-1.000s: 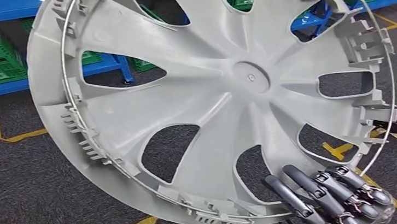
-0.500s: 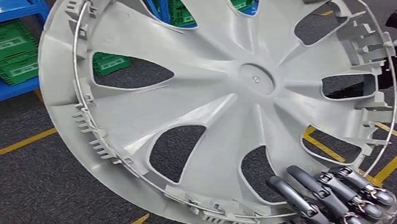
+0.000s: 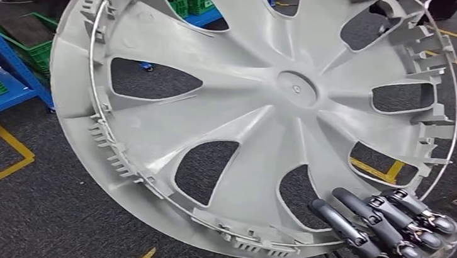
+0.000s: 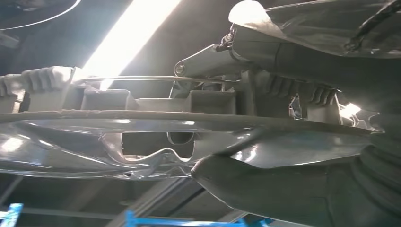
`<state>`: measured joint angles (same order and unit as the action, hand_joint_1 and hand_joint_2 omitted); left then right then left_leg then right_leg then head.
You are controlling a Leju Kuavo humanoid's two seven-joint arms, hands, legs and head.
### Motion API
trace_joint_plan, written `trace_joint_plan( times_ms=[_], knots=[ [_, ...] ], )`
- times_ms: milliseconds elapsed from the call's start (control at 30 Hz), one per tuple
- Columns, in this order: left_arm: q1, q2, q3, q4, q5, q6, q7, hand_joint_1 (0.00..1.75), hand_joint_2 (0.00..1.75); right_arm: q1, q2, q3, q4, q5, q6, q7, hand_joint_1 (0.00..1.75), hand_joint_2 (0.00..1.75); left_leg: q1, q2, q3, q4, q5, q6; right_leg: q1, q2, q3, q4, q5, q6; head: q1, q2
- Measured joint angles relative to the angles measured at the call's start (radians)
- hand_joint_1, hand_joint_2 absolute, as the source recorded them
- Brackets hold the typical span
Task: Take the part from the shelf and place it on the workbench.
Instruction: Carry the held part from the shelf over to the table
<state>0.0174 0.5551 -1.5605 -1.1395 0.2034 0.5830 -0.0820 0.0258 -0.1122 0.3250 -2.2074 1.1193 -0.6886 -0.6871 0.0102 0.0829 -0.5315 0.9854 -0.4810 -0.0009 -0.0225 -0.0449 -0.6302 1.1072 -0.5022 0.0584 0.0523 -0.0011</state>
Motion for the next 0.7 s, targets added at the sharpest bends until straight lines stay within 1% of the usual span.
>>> trace_joint_plan(
  times_ms=[33,67,100,133,167,200,233,267,300,333,367,400,433,467,500,533,567,600,633,667,700],
  knots=[
    [0.000,0.000,0.000,0.000,0.000,0.000,0.000,0.00,0.00,-0.001,0.000,0.000,0.000,0.000,0.000,0.000,1.75,1.75,-0.001,0.009,-0.001,0.007,-0.006,-0.008,0.001,-0.017,0.029,-0.047,0.012,-0.005,-0.001,0.000],
    [0.000,0.001,0.000,0.001,0.000,0.000,0.000,0.00,0.00,-0.002,0.000,0.000,0.000,0.000,0.000,0.001,1.75,1.75,-0.003,0.017,0.000,0.013,-0.010,-0.015,0.002,-0.025,0.043,-0.070,0.013,-0.014,-0.002,0.000],
    [0.000,0.002,0.000,0.001,0.000,0.000,-0.001,0.00,0.00,-0.002,0.000,0.000,0.001,0.000,0.000,0.002,1.75,1.75,-0.005,0.026,0.001,0.016,-0.012,-0.020,0.005,-0.021,0.043,-0.072,0.010,-0.025,-0.004,0.000],
    [-0.001,0.002,0.000,0.002,0.000,0.000,-0.001,0.00,0.00,-0.002,0.000,0.000,0.001,0.001,0.000,0.003,1.75,1.75,-0.004,0.035,0.004,0.017,-0.013,-0.024,0.004,-0.009,0.041,-0.072,0.013,-0.036,-0.005,0.000],
    [-0.003,0.002,0.000,0.002,0.000,0.000,-0.001,0.00,0.00,-0.002,0.000,0.000,0.001,0.001,0.000,0.005,1.75,1.75,-0.002,0.036,0.005,0.018,-0.017,-0.028,0.004,0.002,0.038,-0.072,0.016,-0.043,-0.006,0.000],
    [-0.004,0.002,0.000,0.002,0.000,0.000,-0.001,0.00,0.00,-0.003,0.000,0.000,0.001,0.002,0.000,0.007,1.75,1.75,0.001,0.022,0.002,0.029,-0.029,-0.032,0.003,0.013,0.036,-0.073,0.019,-0.050,-0.006,0.000],
    [-0.004,0.002,0.000,0.002,0.000,0.000,-0.001,0.00,0.00,-0.005,0.000,0.000,0.001,0.003,0.000,0.009,1.75,1.75,0.004,-0.001,-0.008,0.058,-0.053,-0.036,0.002,0.024,0.035,-0.074,0.022,-0.056,-0.008,0.000],
    [-0.004,0.002,0.000,0.002,0.000,0.000,-0.001,0.00,0.00,-0.006,0.000,0.000,0.001,0.004,0.000,0.011,1.75,1.75,0.006,-0.030,-0.028,0.108,-0.087,-0.038,0.002,0.035,0.033,-0.075,0.025,-0.061,-0.009,0.000],
    [-0.003,0.002,0.000,0.002,0.001,0.001,-0.001,0.00,0.00,-0.008,0.000,0.000,0.002,0.005,0.000,0.015,1.75,1.75,0.006,-0.055,-0.056,0.174,-0.124,-0.039,0.003,0.046,0.031,-0.075,0.026,-0.064,-0.010,0.000],
    [-0.001,0.002,0.000,0.002,0.001,0.001,-0.002,0.00,0.00,-0.008,0.000,0.000,0.002,0.007,0.000,0.018,1.75,1.75,0.006,-0.067,-0.085,0.241,-0.153,-0.038,0.005,0.059,0.029,-0.075,0.028,-0.066,-0.011,0.000],
    [-0.001,0.002,0.000,0.002,0.001,0.002,-0.002,0.00,0.00,-0.008,0.000,0.000,0.002,0.009,0.000,0.022,1.75,1.75,0.006,-0.073,-0.107,0.287,-0.165,-0.037,0.008,0.072,0.028,-0.075,0.029,-0.068,-0.011,0.000],
    [-0.001,0.002,0.000,0.002,0.002,0.002,-0.002,0.00,0.00,-0.008,0.000,0.000,0.003,0.011,0.000,0.026,1.75,1.75,0.005,-0.076,-0.115,0.301,-0.159,-0.033,0.011,0.086,0.027,-0.074,0.030,-0.069,-0.011,0.000],
    [-0.001,0.002,0.000,0.002,0.002,0.004,-0.002,0.00,0.00,-0.008,0.000,0.000,0.003,0.014,0.000,0.030,1.75,1.75,0.004,-0.080,-0.105,0.276,-0.133,-0.027,0.013,0.100,0.028,-0.074,0.031,-0.070,-0.011,0.000],
    [-0.001,0.002,0.000,0.002,0.003,0.005,-0.002,0.00,0.00,-0.009,0.000,0.000,0.003,0.017,0.000,0.036,1.75,1.75,0.002,-0.090,-0.081,0.219,-0.094,-0.020,0.015,0.115,0.028,-0.074,0.032,-0.071,-0.011,0.000],
    [-0.001,0.003,0.000,0.002,0.004,0.006,-0.002,0.00,0.00,-0.010,0.000,0.000,0.003,0.021,0.000,0.041,1.75,1.75,0.000,-0.113,-0.053,0.154,-0.058,-0.010,0.015,0.128,0.028,-0.075,0.033,-0.070,-0.011,0.000],
    [-0.001,0.003,0.000,0.002,0.004,0.006,-0.002,0.00,0.00,-0.013,0.000,0.000,0.003,0.023,0.000,0.046,1.75,1.75,-0.001,-0.138,-0.030,0.097,-0.032,0.000,0.016,0.141,0.027,-0.074,0.035,-0.069,-0.010,0.000],
    [-0.001,0.003,0.000,0.002,0.005,0.007,-0.003,0.00,0.00,-0.017,0.000,0.000,0.003,0.025,0.000,0.050,1.75,1.75,-0.002,-0.158,-0.014,0.057,-0.020,0.008,0.015,0.153,0.023,-0.073,0.037,-0.065,-0.011,0.000],
    [-0.001,0.004,0.000,0.002,0.006,0.007,-0.003,0.00,0.00,-0.020,0.000,0.000,0.003,0.027,0.000,0.053,1.75,1.75,-0.003,-0.168,-0.008,0.039,-0.020,0.013,0.012,0.164,0.017,-0.073,0.041,-0.059,-0.013,0.000],
    [-0.002,0.004,0.000,0.002,0.006,0.007,-0.003,0.00,0.00,-0.022,0.000,0.000,0.003,0.028,0.000,0.055,1.75,1.75,-0.005,-0.162,-0.007,0.031,-0.021,0.015,0.011,0.177,0.012,-0.075,0.045,-0.052,-0.014,0.000],
    [-0.004,0.004,0.000,0.002,0.007,0.007,-0.003,0.00,0.00,-0.023,0.000,0.000,0.003,0.028,0.000,0.057,1.75,1.75,-0.003,-0.149,-0.003,0.020,-0.018,0.015,0.008,0.186,0.008,-0.076,0.049,-0.045,-0.016,0.000],
    [-0.006,0.004,0.000,0.002,0.007,0.007,-0.004,0.00,0.00,-0.022,0.000,0.000,0.003,0.029,0.000,0.059,1.75,1.75,-0.001,-0.136,0.001,0.009,-0.014,0.015,0.010,0.177,0.000,-0.072,0.046,-0.040,-0.015,0.000]
  ],
)
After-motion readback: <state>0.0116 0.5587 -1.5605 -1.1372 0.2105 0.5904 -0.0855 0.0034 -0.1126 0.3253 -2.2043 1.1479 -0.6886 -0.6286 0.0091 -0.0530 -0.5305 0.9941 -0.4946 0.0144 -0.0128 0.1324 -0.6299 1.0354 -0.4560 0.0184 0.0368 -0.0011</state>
